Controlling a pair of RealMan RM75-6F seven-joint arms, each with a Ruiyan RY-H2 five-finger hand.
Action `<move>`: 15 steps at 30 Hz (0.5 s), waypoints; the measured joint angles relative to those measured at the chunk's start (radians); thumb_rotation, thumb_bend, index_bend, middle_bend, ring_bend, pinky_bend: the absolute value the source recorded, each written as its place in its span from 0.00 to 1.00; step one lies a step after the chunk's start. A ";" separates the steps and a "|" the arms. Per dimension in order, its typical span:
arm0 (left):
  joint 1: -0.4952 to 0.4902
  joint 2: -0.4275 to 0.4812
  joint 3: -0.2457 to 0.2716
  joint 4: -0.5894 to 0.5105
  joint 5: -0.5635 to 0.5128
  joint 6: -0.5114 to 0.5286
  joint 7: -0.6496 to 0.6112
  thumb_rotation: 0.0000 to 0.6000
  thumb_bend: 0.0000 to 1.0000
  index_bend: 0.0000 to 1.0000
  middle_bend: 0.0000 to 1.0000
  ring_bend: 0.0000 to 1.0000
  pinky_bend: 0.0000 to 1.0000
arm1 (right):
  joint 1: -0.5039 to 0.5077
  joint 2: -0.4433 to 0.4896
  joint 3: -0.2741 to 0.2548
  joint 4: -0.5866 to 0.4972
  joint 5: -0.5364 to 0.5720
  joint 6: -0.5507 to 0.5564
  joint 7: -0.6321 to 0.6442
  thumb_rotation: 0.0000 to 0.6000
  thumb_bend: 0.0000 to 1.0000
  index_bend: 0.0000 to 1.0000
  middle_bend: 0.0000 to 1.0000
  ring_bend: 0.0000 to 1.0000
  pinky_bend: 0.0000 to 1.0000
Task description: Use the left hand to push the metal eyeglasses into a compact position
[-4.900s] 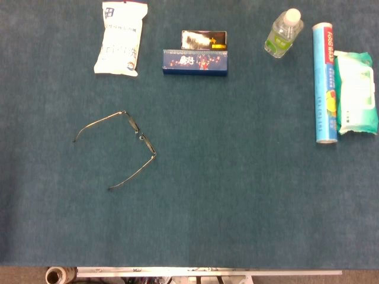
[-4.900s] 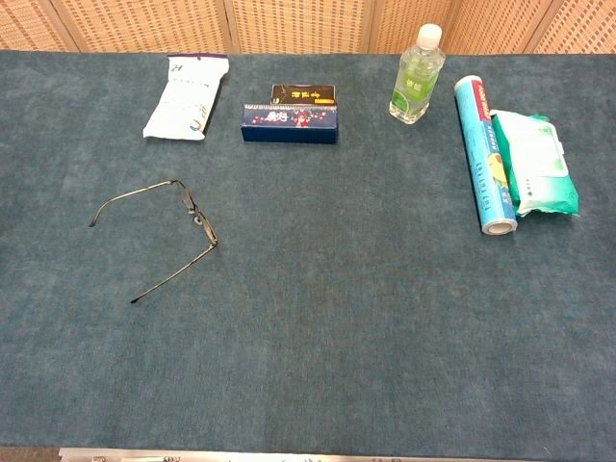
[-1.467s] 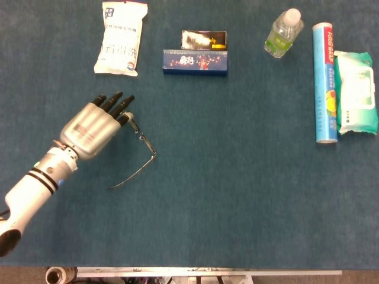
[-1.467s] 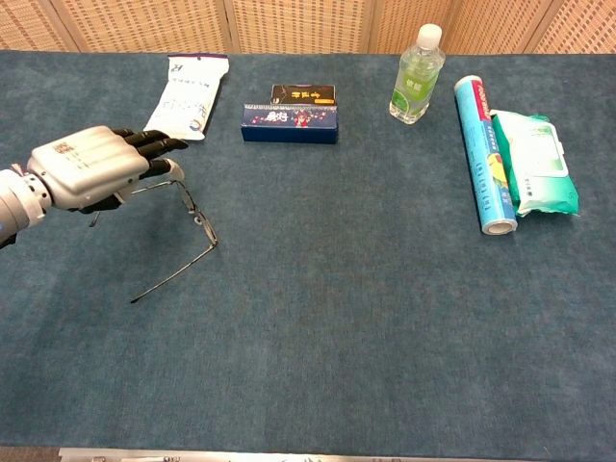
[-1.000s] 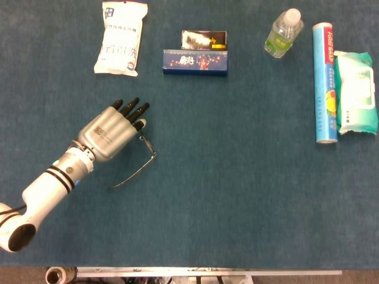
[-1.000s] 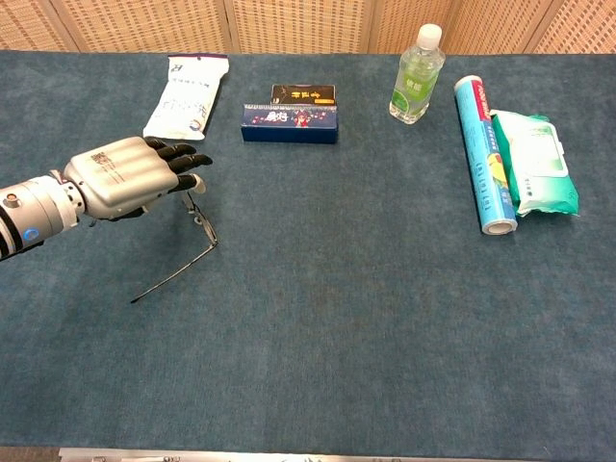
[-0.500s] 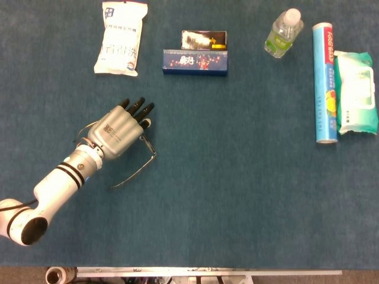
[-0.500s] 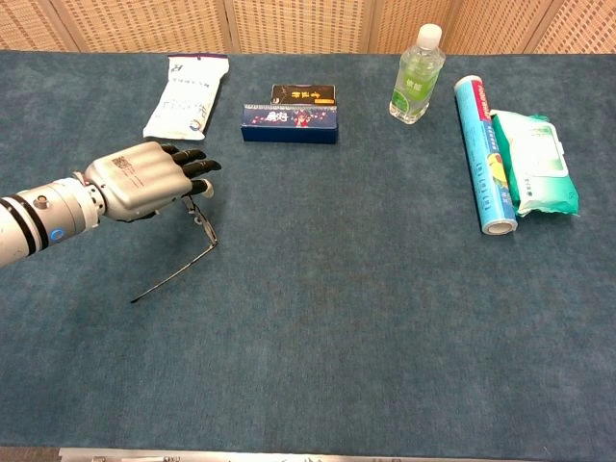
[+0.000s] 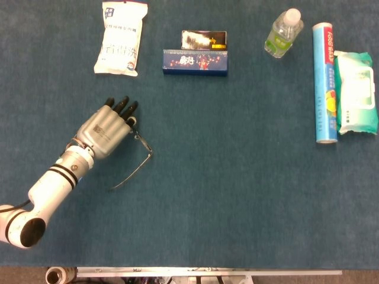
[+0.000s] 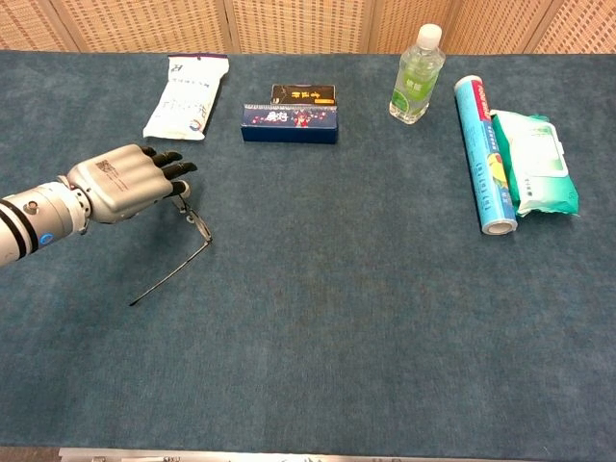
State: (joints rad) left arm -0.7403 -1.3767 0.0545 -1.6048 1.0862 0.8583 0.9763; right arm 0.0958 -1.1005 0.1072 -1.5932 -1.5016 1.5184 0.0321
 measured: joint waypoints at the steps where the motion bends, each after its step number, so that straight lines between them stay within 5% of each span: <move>1: -0.001 0.002 0.004 -0.002 -0.013 0.004 0.011 1.00 1.00 0.20 0.07 0.05 0.19 | 0.000 0.000 0.000 0.000 0.000 0.000 0.000 1.00 0.28 0.43 0.35 0.17 0.39; 15: -0.010 0.040 0.064 -0.064 -0.161 0.084 0.143 1.00 1.00 0.20 0.07 0.05 0.19 | 0.001 -0.002 -0.001 0.000 0.001 -0.005 -0.006 1.00 0.28 0.43 0.35 0.17 0.39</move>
State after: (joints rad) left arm -0.7507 -1.3367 0.1187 -1.6689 0.9252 0.9421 1.1198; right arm 0.0970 -1.1028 0.1057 -1.5934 -1.5001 1.5138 0.0264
